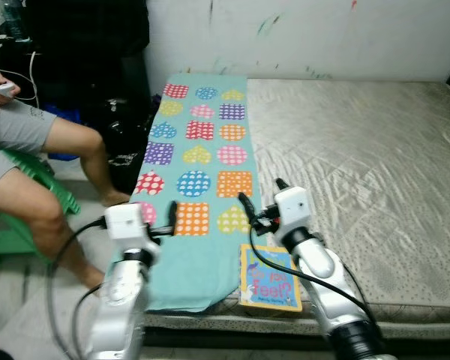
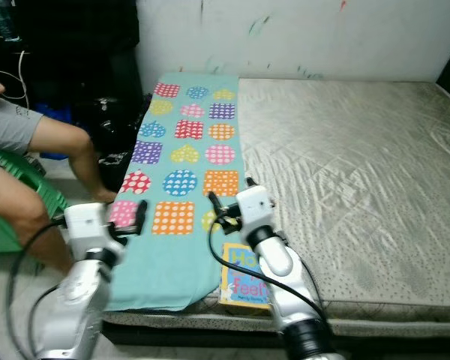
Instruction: Clean up the room
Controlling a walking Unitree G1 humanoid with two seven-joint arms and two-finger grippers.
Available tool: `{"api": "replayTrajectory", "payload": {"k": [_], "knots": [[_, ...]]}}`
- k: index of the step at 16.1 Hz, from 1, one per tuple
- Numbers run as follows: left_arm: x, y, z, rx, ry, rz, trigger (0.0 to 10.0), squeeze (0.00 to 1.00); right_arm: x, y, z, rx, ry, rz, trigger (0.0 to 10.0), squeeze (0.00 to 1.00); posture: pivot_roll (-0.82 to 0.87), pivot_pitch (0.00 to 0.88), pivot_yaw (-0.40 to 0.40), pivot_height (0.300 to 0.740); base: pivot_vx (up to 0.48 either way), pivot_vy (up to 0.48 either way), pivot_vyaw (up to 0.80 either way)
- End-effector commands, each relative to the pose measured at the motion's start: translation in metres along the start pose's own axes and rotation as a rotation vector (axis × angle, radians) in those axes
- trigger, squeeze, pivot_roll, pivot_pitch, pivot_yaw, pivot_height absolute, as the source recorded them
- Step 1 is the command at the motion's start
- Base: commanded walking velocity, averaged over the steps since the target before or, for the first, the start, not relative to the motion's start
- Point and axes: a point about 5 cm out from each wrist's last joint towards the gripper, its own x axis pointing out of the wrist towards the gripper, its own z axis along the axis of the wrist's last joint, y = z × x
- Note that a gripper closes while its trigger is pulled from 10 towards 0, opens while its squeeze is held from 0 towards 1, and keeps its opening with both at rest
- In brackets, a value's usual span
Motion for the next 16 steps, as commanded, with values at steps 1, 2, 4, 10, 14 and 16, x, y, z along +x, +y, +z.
{"api": "replayTrajectory", "payload": {"k": [1, 2, 4, 10, 14, 16], "knots": [[-0.0005, 0.0025, 0.0013, 0.009, 0.0, 0.001, 10.0, 0.0, 0.0028, 0.0043, 0.0072, -0.006, -0.028, 0.021, 10.0, 0.0, -0.02, 0.035, -0.026, 0.74, 0.0, -0.262, 0.8], [-0.0006, 0.0015, 0.0006, 0.006, 0.003, -0.005, 10.0, 0.0, 0.0025, 0.0047, 0.007, -0.005, -0.026, 0.025, 10.0, 0.0, -0.02, 0.037, -0.026, 0.74, 0.0, -0.27, 0.8], [-0.0011, 0.0005, -0.0001, 0.002, 0.005, -0.007, 10.0, 0.0, 0.0013, 0.0045, 0.006, -0.005, -0.022, 0.026, 10.0, 0.0, -0.03, 0.042, -0.027, 0.74, 0.0, -0.276, 0.53], [-0.0014, -0.0002, 0.0002, -0.008, 0.005, -0.007, 10.0, 0.0, 0.0004, 0.0062, 0.0053, -0.007, -0.015, 0.035, 10.0, 0.0, -0.02, 0.051, -0.03, 0.74, 0.0, -0.274, 0.0], [-0.0011, -0.0003, 0.0009, -0.007, 0.005, -0.009, 10.0, 0.0, 0.0019, 0.0075, 0.0063, -0.002, -0.016, 0.035, 10.0, 0.0, -0.02, 0.054, -0.031, 0.74, 0.0, -0.127, 0.0], [-0.0011, 0.0, 0.001, -0.01, 0.006, -0.009, 10.0, 0.0, 0.001, 0.0084, 0.0051, 0.007, -0.005, 0.03, 10.0, 0.0, -0.02, 0.055, -0.031, 0.74, 0.0, -0.255, 0.0]]}}
